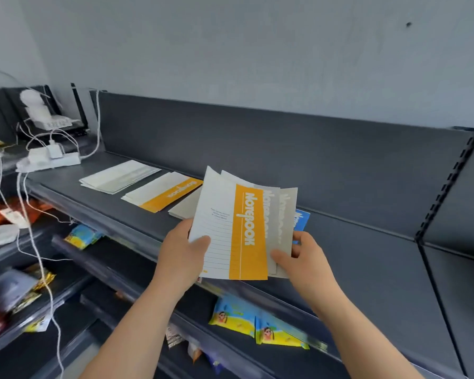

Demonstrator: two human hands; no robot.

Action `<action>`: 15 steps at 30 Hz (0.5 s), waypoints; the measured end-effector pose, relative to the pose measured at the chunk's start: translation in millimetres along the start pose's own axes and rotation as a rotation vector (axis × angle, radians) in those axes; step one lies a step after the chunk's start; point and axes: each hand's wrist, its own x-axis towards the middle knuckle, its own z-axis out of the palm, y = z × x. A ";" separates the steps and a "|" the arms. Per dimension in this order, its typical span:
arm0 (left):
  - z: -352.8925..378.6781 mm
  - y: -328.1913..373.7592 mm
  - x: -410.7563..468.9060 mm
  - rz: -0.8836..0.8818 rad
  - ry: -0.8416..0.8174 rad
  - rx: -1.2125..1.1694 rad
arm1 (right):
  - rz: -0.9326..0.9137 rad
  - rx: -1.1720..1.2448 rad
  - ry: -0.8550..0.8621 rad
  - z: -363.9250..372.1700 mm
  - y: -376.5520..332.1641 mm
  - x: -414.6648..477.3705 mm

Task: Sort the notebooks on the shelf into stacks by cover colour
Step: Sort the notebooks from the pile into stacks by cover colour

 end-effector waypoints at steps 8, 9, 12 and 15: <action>-47.8 -21.8 65.5 0.018 0.102 0.049 | -0.085 -0.087 -0.109 71.1 -30.0 69.5; -53.8 -23.6 76.1 0.015 0.114 0.058 | -0.103 -0.091 -0.118 80.2 -33.8 77.8; -69.5 -31.1 107.3 -0.001 0.159 0.063 | -0.117 -0.087 -0.147 105.3 -42.4 104.9; -81.3 -41.2 134.3 -0.003 0.174 0.029 | -0.111 -0.037 -0.162 128.7 -50.1 134.8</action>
